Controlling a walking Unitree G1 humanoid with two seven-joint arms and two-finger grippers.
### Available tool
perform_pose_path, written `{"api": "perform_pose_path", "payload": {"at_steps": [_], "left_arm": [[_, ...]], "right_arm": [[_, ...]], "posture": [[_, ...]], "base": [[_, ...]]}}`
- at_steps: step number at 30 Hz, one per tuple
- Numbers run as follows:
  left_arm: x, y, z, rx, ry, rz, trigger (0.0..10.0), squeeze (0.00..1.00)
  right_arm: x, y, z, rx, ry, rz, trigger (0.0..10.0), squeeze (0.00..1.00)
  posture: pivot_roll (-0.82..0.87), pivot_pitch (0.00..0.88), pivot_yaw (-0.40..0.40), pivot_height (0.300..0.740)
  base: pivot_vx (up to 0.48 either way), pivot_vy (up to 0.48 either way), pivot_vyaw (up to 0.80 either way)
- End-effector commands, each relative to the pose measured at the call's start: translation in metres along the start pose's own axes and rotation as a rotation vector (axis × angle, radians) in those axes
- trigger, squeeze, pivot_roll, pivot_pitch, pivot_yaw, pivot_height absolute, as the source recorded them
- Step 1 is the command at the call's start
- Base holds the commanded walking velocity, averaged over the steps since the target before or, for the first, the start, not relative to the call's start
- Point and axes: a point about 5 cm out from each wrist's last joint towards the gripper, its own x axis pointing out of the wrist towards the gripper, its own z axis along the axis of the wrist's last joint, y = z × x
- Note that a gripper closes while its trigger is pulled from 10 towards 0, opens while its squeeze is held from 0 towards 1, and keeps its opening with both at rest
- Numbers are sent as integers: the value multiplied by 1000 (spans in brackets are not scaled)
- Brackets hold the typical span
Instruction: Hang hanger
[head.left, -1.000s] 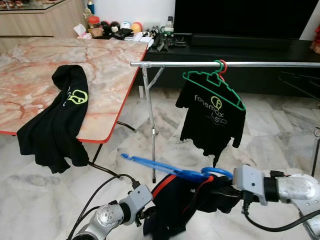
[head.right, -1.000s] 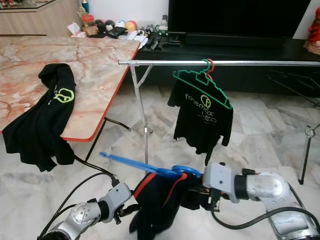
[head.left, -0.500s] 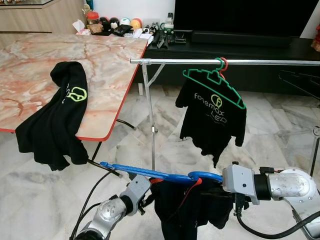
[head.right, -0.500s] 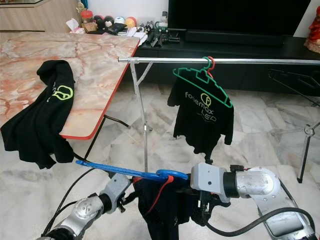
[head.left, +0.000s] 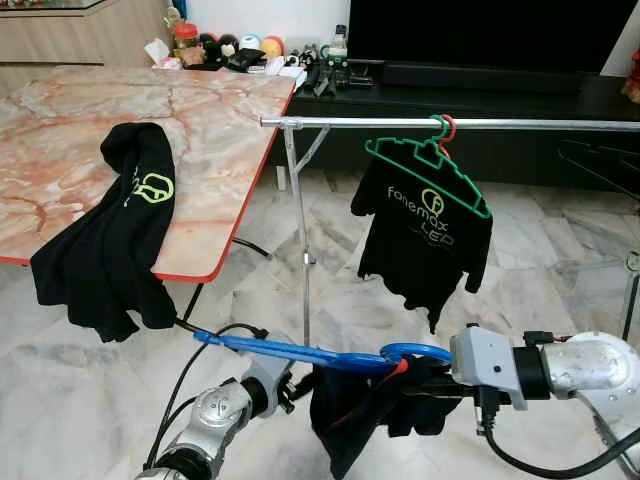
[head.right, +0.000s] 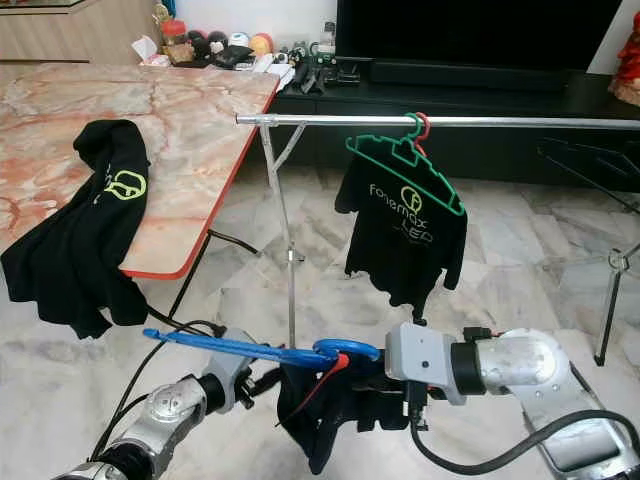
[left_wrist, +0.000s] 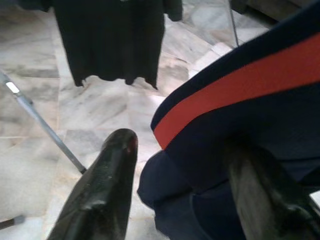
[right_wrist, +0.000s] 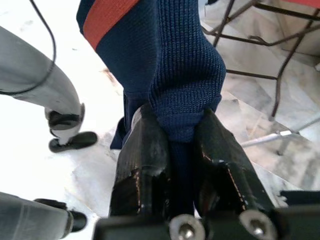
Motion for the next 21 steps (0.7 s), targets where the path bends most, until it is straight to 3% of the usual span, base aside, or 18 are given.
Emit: {"api": "perform_pose_path", "payload": {"at_steps": [1, 5, 9, 11, 15, 16, 18, 21], "left_arm": [[-7, 1, -9, 12, 36, -13, 10000, 1000], [-13, 8, -13, -67, 32, 31, 10000, 1000], [-17, 11, -17, -96, 36, 54, 10000, 1000], [-22, 13, -23, -199, 29, 82, 10000, 1000], [-34, 12, -41, -515, 6, 71, 10000, 1000], [-34, 12, -41, -515, 6, 71, 10000, 1000], [-36, 13, -40, -698, -67, 26, 10000, 1000], [-37, 13, -39, -760, -98, -11, 10000, 1000]], "right_arm": [[-12, -6, 15, -47, -50, -3, 10000, 0], [-27, -12, 15, -42, -48, -6, 10000, 0], [-33, -15, 15, -38, -41, -14, 10000, 0], [-37, -16, 14, -36, -34, -21, 10000, 0], [-42, -14, 19, -35, -57, -6, 10000, 0], [-42, -14, 19, -35, -57, -6, 10000, 0], [-43, -13, 22, -38, -72, 10, 10000, 0], [-44, -13, 22, -38, -73, 13, 10000, 0]], "posture": [[-113, 98, 0, 740], [-113, 103, -3, 740], [-113, 104, -4, 740], [-112, 104, -4, 740], [-118, 105, -8, 740], [-118, 105, -8, 740], [-120, 105, -9, 740], [-122, 104, -12, 740]], "base": [[0, 0, 0], [0, 0, 0], [0, 0, 0], [0, 0, 0], [0, 0, 0], [0, 0, 0], [0, 0, 0], [0, 0, 0]]}}
